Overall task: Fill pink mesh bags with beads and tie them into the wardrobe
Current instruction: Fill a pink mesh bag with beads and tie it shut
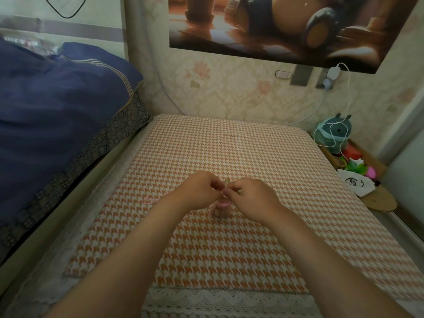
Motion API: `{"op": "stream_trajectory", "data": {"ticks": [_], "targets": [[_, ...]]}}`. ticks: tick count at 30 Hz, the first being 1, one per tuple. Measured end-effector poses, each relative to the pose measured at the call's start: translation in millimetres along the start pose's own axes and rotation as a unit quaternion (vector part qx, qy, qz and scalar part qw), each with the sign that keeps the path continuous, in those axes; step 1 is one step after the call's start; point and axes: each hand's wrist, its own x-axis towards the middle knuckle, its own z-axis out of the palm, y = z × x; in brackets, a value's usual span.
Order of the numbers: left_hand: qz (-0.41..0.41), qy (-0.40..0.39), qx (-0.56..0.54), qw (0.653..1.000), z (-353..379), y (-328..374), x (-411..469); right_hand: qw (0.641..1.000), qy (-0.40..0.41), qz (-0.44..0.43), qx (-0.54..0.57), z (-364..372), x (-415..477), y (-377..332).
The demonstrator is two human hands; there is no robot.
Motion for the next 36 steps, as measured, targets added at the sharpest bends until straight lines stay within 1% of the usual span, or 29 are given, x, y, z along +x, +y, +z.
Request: {"op": "stream_trajectory", "data": {"ticks": [2,5,8,11,14,19,27,30,33,36], "targets": [[-0.005,0.023,-0.003,1.0,1.1,-2.1,4.3,1.0,-0.004,0.016,0.006,1.7,1.0,5.2],[-0.011,0.062,-0.011,0.998,5.0,-5.8,12.3,0.999,0.024,0.028,0.022,-1.2,2.4,15.5],[-0.022,0.077,-0.008,0.997,13.1,-9.6,18.7,0.998,0.03,0.031,0.049,-6.0,-1.8,25.5],[-0.028,0.064,0.023,0.997,25.9,-10.1,24.2,0.997,0.018,0.036,0.067,-8.3,-6.2,37.2],[-0.017,0.046,0.066,0.997,41.1,-8.1,30.8,0.996,0.016,0.027,0.087,-11.3,-8.4,44.7],[-0.003,0.038,0.129,0.991,57.2,-10.6,39.8,0.994,0.016,0.016,0.106,-14.9,-10.5,48.6],[-0.026,0.082,0.095,0.992,62.6,-20.1,44.1,0.992,0.001,0.023,0.125,-14.0,-11.1,50.4],[-0.029,0.111,0.052,0.992,55.8,-13.8,45.4,0.992,-0.001,0.031,0.125,-13.2,-10.5,51.8],[0.014,0.134,-0.02,0.991,44.1,10.1,44.0,0.991,-0.003,0.045,0.128,-13.9,-9.9,51.7],[0.068,0.104,-0.049,0.991,39.1,35.4,33.7,0.99,-0.017,0.055,0.129,-16.2,-8.7,49.9]]}}
